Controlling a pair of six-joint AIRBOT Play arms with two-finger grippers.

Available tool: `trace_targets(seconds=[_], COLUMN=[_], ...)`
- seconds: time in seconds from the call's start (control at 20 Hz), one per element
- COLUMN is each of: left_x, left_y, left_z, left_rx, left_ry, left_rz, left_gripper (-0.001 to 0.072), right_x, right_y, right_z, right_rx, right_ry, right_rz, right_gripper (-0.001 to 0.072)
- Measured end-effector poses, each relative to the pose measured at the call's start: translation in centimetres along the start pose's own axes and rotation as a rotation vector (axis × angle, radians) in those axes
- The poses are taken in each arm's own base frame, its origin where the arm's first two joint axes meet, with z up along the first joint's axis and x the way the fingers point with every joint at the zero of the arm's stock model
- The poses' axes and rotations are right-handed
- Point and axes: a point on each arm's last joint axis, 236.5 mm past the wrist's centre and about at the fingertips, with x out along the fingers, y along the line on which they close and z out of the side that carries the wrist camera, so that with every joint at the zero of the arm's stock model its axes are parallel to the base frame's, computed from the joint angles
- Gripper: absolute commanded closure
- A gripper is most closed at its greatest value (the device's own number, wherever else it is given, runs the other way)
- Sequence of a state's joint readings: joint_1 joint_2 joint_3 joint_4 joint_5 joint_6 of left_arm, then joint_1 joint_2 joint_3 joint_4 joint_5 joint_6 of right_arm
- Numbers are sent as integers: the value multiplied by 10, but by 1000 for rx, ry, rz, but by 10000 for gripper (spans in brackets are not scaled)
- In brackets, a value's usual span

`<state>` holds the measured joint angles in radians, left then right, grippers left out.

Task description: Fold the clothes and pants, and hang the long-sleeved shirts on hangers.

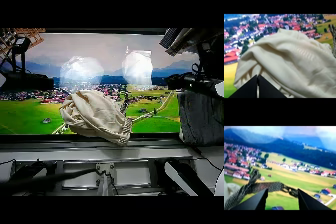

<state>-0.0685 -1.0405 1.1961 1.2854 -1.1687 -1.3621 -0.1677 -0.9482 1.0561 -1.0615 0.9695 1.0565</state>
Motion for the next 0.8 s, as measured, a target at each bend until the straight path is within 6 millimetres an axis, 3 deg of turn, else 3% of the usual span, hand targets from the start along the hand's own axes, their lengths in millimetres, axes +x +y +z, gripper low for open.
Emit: trace_targets(seconds=[0.15,0.25,0.35,0.45,0.55,0.7,0.75,0.8], left_x=[5,9,14,19,25,32,33,33], left_y=[-13,-35,-61,-88,-109,-131,-141,-152], left_z=[-15,-23,-32,-46,-63,-80,-86,-92], left_rx=[0,28,93,211,381,639,718,786], left_ry=[52,69,83,107,135,149,151,150], left_rz=[-61,-151,-241,-310,-348,-354,-366,-385], left_gripper=[680,668,601,420,341,339,319,249], right_x=[0,-1,-1,0,3,12,16,20], right_y=[8,16,21,18,15,13,12,10], right_z=[9,7,1,-7,-17,-40,-50,-58], right_rx=[51,75,93,119,148,185,199,210], right_ry=[-38,-25,1,32,62,117,138,150], right_rz=[36,70,87,76,62,57,56,51], right_gripper=[284,284,284,284,284,284,284,284])
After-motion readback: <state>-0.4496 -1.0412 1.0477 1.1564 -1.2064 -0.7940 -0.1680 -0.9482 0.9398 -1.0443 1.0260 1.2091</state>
